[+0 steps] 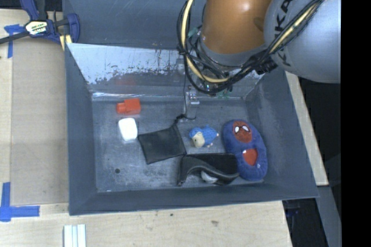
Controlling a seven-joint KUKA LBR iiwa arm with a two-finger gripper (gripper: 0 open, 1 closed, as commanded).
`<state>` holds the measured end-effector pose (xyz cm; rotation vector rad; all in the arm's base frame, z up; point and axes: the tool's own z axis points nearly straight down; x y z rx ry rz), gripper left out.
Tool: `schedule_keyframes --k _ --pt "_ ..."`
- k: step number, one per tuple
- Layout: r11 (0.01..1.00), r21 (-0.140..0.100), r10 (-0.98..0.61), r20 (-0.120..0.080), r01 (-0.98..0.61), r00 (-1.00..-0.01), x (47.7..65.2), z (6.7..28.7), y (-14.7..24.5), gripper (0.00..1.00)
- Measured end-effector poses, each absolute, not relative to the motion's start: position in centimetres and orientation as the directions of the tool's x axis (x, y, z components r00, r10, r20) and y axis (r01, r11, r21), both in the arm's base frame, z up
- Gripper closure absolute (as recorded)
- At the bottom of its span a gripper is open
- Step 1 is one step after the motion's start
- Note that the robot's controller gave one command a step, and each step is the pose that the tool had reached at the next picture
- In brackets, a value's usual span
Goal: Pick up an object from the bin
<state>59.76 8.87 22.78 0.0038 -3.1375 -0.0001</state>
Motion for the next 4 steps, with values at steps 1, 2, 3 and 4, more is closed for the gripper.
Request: schedule_keyframes --k 1,2,3,4 --pt "0.995 0.000 -0.101 0.008 -0.101 -0.995 54.6 12.8 8.5 0.00" --pt "0.995 0.000 -0.100 0.002 -0.100 -0.995 55.9 6.7 8.6 0.00" --pt "0.995 0.001 -0.099 -0.006 -0.099 -0.995 56.2 7.2 8.6 1.00" --pt "0.994 0.001 -0.107 -0.013 -0.107 -0.994 59.8 19.3 11.7 1.00"
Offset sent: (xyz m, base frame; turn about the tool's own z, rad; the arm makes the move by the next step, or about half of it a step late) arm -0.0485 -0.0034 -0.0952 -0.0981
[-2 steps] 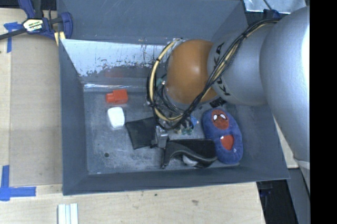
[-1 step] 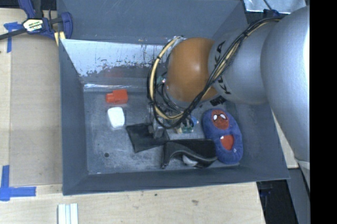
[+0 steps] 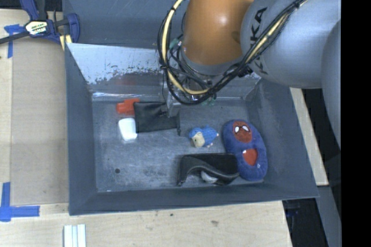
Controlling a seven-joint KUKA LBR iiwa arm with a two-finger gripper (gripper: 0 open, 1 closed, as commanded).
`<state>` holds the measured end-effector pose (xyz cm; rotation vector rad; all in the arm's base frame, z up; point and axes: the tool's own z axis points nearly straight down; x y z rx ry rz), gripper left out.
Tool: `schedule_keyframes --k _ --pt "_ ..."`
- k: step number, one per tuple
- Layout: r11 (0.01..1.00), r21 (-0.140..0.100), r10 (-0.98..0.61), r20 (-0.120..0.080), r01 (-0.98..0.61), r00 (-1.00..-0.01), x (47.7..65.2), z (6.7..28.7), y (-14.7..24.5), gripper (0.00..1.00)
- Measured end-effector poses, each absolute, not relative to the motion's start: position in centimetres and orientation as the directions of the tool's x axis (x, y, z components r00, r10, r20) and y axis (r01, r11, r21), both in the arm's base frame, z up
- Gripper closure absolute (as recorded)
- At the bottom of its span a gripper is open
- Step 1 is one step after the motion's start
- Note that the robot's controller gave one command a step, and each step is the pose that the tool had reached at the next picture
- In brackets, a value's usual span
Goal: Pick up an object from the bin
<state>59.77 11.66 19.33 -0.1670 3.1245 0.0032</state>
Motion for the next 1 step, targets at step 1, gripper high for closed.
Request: schedule_keyframes --k 1 --pt "0.990 0.002 -0.140 -0.014 -0.141 -0.990 59.16 34.88 16.22 1.00"
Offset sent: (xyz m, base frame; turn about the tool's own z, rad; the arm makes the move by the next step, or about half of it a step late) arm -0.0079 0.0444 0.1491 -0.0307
